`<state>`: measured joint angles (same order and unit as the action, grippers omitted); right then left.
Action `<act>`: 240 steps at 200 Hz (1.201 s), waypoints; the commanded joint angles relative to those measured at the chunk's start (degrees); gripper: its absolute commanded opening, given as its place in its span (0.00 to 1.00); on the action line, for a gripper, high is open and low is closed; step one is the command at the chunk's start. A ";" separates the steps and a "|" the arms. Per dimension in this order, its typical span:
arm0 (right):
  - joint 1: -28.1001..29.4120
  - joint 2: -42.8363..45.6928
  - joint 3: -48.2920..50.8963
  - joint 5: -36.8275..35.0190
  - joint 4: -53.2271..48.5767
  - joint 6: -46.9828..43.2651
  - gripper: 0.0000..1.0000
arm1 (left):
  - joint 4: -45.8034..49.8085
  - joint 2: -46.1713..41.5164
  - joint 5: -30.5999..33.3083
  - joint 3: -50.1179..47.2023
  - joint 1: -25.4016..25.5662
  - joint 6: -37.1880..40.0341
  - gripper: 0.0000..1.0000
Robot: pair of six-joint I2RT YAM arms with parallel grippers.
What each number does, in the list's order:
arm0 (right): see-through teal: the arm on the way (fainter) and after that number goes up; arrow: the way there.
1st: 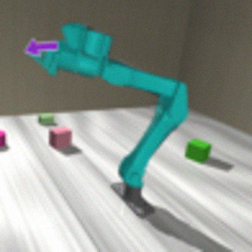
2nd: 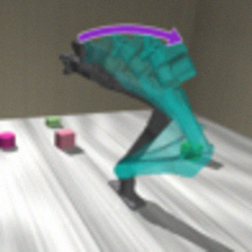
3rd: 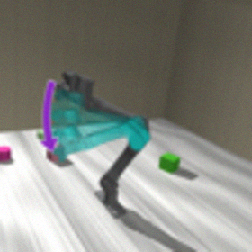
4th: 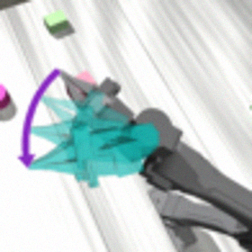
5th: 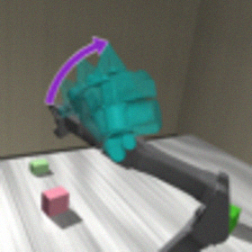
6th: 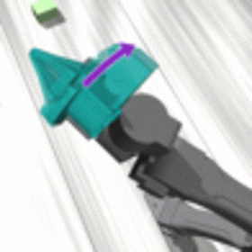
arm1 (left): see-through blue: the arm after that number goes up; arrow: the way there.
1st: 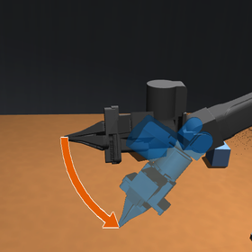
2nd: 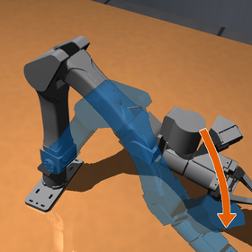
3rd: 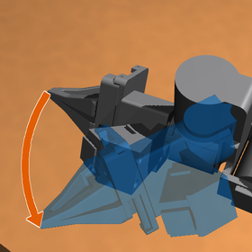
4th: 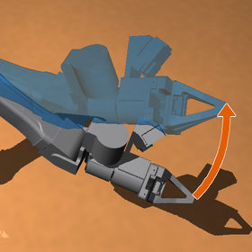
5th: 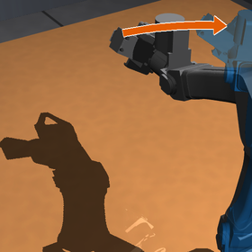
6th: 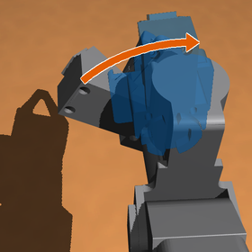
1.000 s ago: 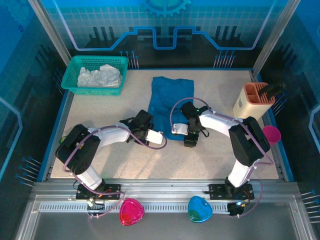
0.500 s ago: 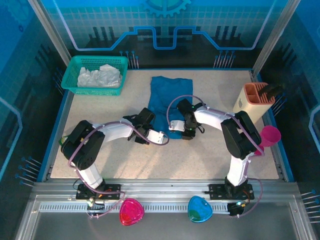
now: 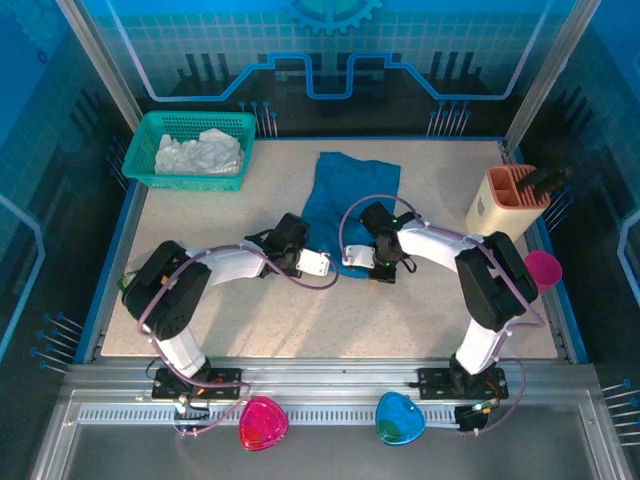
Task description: Fold and stack the t-shirts
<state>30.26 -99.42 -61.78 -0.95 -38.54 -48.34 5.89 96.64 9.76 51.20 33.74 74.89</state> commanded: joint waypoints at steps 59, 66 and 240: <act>1.93 11.99 1.36 4.79 -9.10 -0.02 0.00 | 15.06 -22.18 7.37 -4.42 9.75 -8.22 0.00; 2.44 13.11 1.35 5.08 -10.11 0.22 0.00 | 16.00 -23.44 8.07 -4.75 10.64 -8.73 0.00; -3.88 16.54 -9.85 2.09 -13.66 4.48 0.00 | 16.94 -23.81 14.06 5.94 8.58 -12.61 0.00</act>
<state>29.12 -79.46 -67.53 3.46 -53.30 -45.36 26.26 68.77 24.27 51.72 46.11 59.51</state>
